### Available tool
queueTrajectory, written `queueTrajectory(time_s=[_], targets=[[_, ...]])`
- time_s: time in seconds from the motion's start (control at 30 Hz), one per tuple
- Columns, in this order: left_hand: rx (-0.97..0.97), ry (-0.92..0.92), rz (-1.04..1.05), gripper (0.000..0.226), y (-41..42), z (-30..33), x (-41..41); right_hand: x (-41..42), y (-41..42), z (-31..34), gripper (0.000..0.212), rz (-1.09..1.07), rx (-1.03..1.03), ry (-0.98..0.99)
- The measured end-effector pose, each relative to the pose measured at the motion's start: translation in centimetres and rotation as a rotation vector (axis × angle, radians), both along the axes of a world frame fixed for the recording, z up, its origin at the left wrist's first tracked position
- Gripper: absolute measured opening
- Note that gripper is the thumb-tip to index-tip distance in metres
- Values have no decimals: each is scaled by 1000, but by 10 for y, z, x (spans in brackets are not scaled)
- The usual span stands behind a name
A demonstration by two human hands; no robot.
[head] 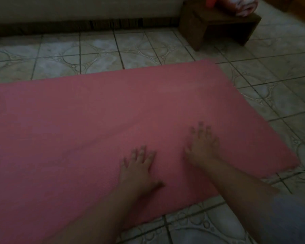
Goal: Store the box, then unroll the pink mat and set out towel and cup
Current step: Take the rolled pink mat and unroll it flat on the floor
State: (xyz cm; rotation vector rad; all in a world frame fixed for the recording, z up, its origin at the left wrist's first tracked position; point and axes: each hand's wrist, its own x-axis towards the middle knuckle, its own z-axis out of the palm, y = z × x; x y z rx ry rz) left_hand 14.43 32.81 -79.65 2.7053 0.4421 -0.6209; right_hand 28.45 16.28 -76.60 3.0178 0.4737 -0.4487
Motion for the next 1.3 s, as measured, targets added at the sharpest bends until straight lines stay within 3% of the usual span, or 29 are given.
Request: queueTrajectory(time_s=[0.17, 0.3, 0.47, 0.6, 0.73, 1.3], targets=[[228, 85, 83, 94, 119, 51, -23, -15, 89, 42, 82, 222, 196, -58], [450, 103, -21, 87, 209, 98, -94, -40, 161, 67, 83, 352, 260, -43], [337, 160, 223, 95, 266, 98, -188, -106, 231, 48, 93, 343, 285, 190], [130, 301, 503, 112, 267, 52, -234, -162, 244, 6, 111, 325, 163, 413], [87, 347, 586, 132, 250, 24, -260, -174, 225, -19, 122, 306, 54, 439], [24, 348, 505, 130, 194, 22, -230, -148, 137, -9, 149, 170, -7, 398]])
